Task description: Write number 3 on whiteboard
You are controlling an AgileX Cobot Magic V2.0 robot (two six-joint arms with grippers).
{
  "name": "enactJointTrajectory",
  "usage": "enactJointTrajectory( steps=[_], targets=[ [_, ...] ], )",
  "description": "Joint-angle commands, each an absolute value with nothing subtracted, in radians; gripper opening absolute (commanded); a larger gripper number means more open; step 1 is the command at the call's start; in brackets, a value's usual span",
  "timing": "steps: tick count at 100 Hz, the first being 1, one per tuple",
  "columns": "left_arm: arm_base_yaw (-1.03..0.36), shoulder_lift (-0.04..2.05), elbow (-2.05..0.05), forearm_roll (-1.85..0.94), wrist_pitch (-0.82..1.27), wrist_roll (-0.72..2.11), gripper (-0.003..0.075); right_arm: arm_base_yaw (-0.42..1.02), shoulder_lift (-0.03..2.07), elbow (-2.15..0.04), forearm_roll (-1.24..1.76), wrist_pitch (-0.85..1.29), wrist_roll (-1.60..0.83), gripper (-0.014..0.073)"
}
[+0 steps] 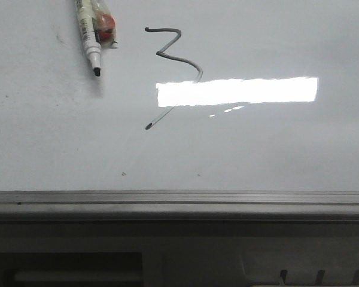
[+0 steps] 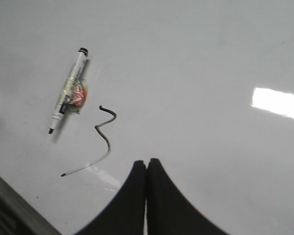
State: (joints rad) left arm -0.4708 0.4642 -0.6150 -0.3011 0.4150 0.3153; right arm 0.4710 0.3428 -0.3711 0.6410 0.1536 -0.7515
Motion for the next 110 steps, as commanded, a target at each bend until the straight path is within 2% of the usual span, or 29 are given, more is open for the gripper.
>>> enactJointTrajectory(
  steps=[1,6,25,94,110],
  targets=[
    [-0.471,0.383,-0.566,-0.304,0.365,0.307,0.0021,0.464,0.275,-0.311,0.641,-0.013,-0.755,-0.0063],
    [-0.471,0.328,-0.528,-0.304,0.365,0.307,-0.0022,0.464,0.242,-0.272,0.641,-0.044,-0.755,-0.0063],
    [-0.471,0.219,-0.444,-0.304,0.369,0.307,-0.0021,0.464,0.191,-0.194,0.641,-0.137,-0.755,-0.0063],
    [-0.471,0.211,-0.391,-0.309,0.371,0.307,-0.0021,0.464,0.193,-0.192,0.641,-0.136,-0.755,-0.0063],
    [-0.436,0.160,-0.325,-0.277,0.289,0.307,-0.0020,0.464,0.193,-0.192,0.641,-0.136,-0.755,-0.0063]
  ],
)
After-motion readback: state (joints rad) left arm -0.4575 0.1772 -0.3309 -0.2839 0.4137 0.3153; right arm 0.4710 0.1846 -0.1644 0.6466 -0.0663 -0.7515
